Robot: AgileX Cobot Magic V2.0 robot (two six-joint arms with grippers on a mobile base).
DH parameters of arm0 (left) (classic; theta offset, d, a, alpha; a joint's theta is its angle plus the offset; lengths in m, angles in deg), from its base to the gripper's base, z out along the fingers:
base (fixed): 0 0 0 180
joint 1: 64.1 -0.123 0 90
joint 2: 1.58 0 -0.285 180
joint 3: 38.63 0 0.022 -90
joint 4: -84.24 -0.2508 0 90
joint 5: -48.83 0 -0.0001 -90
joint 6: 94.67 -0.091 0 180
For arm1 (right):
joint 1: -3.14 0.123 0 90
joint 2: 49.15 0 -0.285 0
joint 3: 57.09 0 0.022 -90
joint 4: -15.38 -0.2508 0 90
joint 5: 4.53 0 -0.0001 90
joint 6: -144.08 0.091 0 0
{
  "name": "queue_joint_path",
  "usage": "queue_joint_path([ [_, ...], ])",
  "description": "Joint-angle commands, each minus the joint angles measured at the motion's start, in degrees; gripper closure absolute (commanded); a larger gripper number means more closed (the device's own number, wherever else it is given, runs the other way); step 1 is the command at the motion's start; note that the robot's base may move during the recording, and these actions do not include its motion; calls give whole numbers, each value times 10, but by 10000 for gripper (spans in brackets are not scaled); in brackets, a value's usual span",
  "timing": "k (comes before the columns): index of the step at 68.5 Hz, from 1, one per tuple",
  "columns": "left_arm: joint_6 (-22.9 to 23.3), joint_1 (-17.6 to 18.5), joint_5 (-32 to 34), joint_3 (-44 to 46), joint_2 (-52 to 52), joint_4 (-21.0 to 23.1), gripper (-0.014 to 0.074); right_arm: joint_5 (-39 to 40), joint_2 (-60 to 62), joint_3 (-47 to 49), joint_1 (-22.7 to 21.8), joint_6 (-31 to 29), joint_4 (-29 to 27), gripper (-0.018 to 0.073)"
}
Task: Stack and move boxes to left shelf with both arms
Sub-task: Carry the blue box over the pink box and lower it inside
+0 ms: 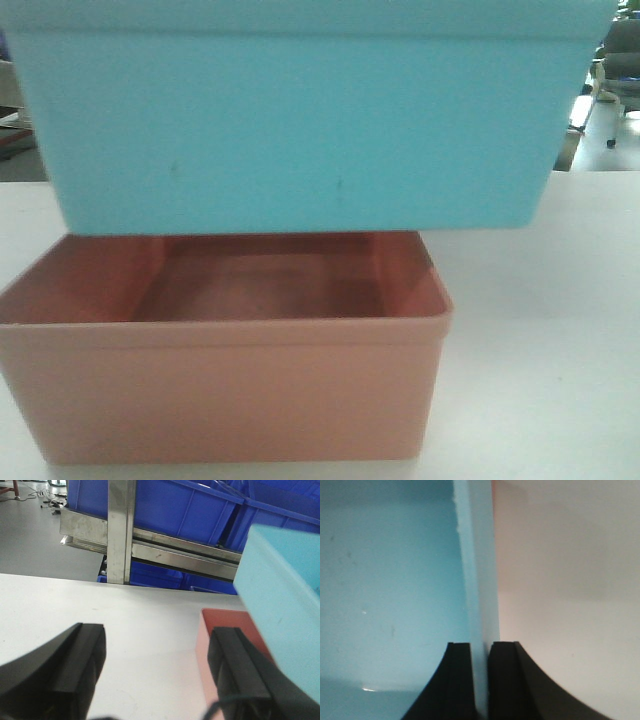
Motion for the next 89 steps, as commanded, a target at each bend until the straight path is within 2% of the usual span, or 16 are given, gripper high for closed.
queue_joint_path([
  [1, 0, 0, 43, 16, 3, 11, 244, -6, 27, 12, 25, 43, 4, 530],
  [16, 0, 0, 43, 16, 3, 11, 244, 23, 24, 11, 56, 90, 16, 530],
  [66, 0, 0, 43, 16, 3, 11, 244, 60, -13, 5, 69, 90, 22, 530],
  [89, 0, 0, 43, 14, 3, 11, 244, 98, -14, -44, 69, 84, 12, 530],
])
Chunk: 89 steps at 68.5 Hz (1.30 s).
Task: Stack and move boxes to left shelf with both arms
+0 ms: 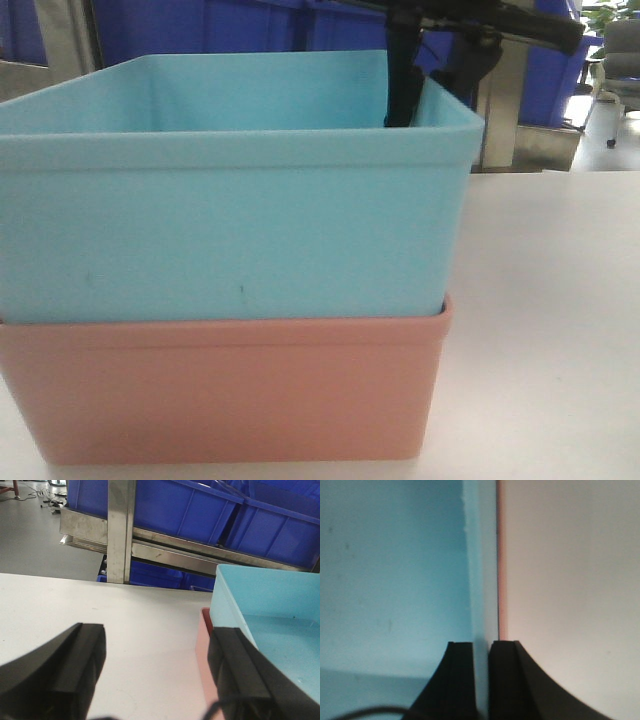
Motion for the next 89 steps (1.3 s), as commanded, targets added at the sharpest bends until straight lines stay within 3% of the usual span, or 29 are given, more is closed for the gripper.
queue_joint_path([
  [1, 0, 0, 43, 15, 3, 11, 244, 36, 32, 1, 0, -4, -23, 530],
  [32, 0, 0, 43, 15, 3, 11, 244, 62, 32, -62, 0, -24, -22, 511],
  [45, 0, 0, 43, 15, 3, 11, 244, 64, 32, -64, 0, -38, -22, 206],
  [49, 0, 0, 43, 15, 3, 11, 244, 64, 32, -64, 0, -39, -21, 150],
  [89, 0, 0, 43, 15, 3, 11, 244, 103, 55, -48, 0, -66, 19, 153],
])
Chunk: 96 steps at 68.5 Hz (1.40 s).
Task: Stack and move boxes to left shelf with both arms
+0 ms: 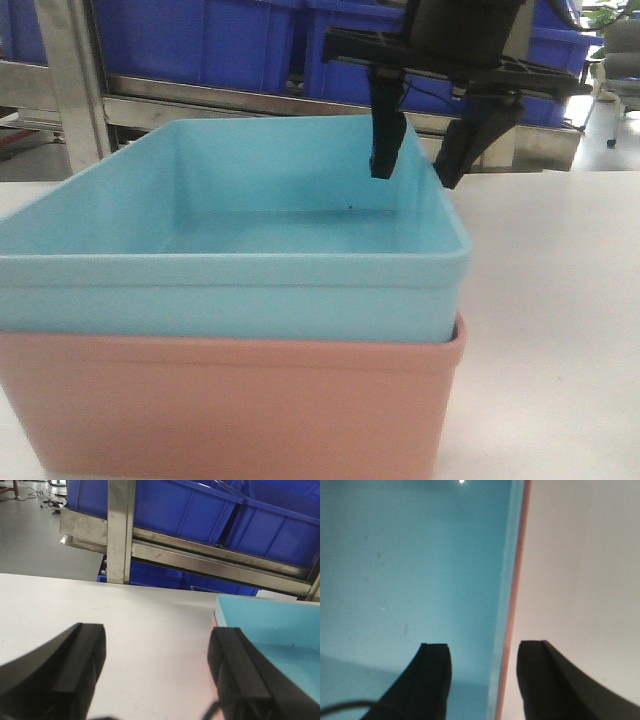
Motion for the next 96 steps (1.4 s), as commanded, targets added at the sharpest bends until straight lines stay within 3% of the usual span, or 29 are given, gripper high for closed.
queue_joint_path([
  [1, 0, 0, 43, 15, 3, 11, 244, 18, 50, 27, 0, -19, 12, 153],
  [19, 0, 0, 47, 15, 3, 59, 244, -45, 80, 28, 0, -19, 35, 152],
  [44, 0, 0, 37, 15, 3, 104, 244, -44, 80, 28, 0, -14, 36, 152],
  [59, -41, 1, -81, 87, 56, 103, 240, -42, 80, 28, 0, -14, 36, 152],
  [75, -59, 1, -178, 205, 211, 104, 239, -42, 80, 28, 0, 4, 36, 152],
  [85, -59, 31, -231, 284, 302, 103, 239, -45, 80, 28, 11, 24, 49, 152],
  [96, -38, 91, -232, 341, 384, 68, 239, -63, 80, 28, 29, 54, 87, 152],
])
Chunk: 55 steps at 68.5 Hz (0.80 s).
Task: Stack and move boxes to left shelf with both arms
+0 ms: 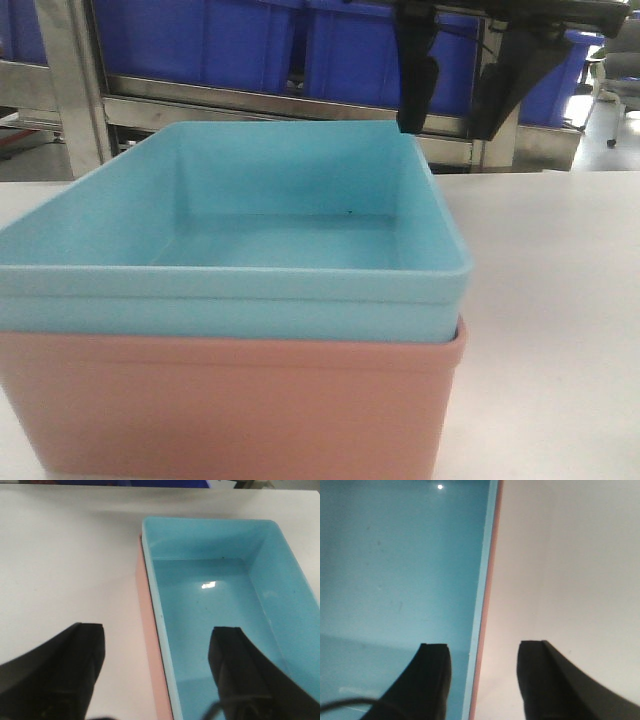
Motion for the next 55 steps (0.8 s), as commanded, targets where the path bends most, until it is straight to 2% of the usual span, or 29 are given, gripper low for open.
queue_joint_path([
  [1, 25, 34, 24, 46, 36, -8, 240, 2, 29, 19, 10, 21, 28, 152],
  [13, 163, 89, 7, 93, 125, -91, 240, -1, 29, 19, 28, 29, 32, 152],
  [21, 216, 113, -39, 129, 188, -136, 240, -2, 28, 19, 36, 34, 32, 152],
  [28, 270, 133, -100, 174, 252, -214, 240, -3, 23, 19, 36, 44, 36, 152],
  [32, 291, 140, -132, 202, 283, -244, 240, -3, 21, 19, 36, 50, 42, 152],
  [42, 300, 155, -213, 280, 357, -233, 240, -3, 9, 19, 36, 51, 43, 152],
  [55, 333, 167, -228, 333, 415, -233, 240, -4, -20, 19, 36, 51, 43, 152],
])
